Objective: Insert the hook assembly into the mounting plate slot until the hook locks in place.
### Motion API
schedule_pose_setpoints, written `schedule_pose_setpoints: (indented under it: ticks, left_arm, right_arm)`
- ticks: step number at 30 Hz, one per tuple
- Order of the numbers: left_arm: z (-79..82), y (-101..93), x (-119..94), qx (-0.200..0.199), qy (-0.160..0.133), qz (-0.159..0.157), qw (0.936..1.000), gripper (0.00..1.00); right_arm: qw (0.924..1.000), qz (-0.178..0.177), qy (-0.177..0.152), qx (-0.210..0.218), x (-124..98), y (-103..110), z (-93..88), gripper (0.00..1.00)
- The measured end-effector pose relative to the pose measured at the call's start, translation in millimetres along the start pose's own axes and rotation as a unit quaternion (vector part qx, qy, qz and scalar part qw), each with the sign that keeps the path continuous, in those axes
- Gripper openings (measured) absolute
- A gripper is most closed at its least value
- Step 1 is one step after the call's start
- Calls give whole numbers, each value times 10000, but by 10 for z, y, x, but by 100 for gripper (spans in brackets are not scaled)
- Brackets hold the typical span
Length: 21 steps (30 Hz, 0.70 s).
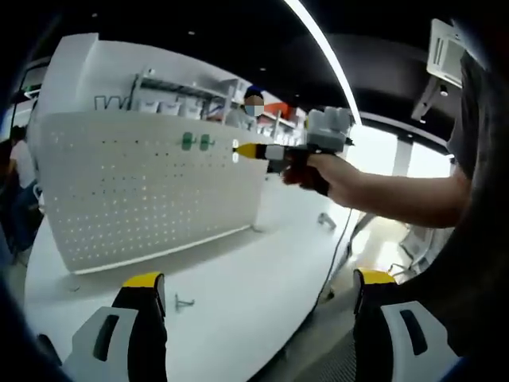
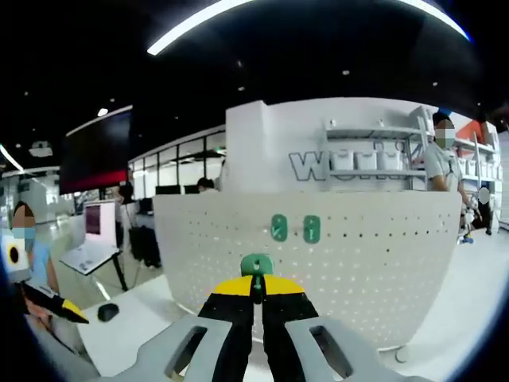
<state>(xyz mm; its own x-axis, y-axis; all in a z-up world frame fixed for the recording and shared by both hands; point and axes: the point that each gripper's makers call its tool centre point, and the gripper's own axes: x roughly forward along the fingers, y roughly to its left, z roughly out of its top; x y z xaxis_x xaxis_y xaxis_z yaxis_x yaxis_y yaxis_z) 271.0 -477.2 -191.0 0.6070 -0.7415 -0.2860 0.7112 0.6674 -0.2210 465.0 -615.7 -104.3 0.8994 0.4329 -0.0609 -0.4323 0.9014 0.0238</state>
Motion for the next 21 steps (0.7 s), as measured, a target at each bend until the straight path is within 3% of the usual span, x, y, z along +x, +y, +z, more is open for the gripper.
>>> schedule_pose_setpoints:
  ticks: [12, 21]
  left_arm:
    - [103, 75, -5, -71, -61, 26, 10000, 100]
    - [200, 78, 30, -262, -215, -83, 9994, 98]
  right_arm:
    - [9989, -441, -171, -7, 187, -423, 136, 0]
    - [9981, -538, -218, -227, 345, -619, 238, 0]
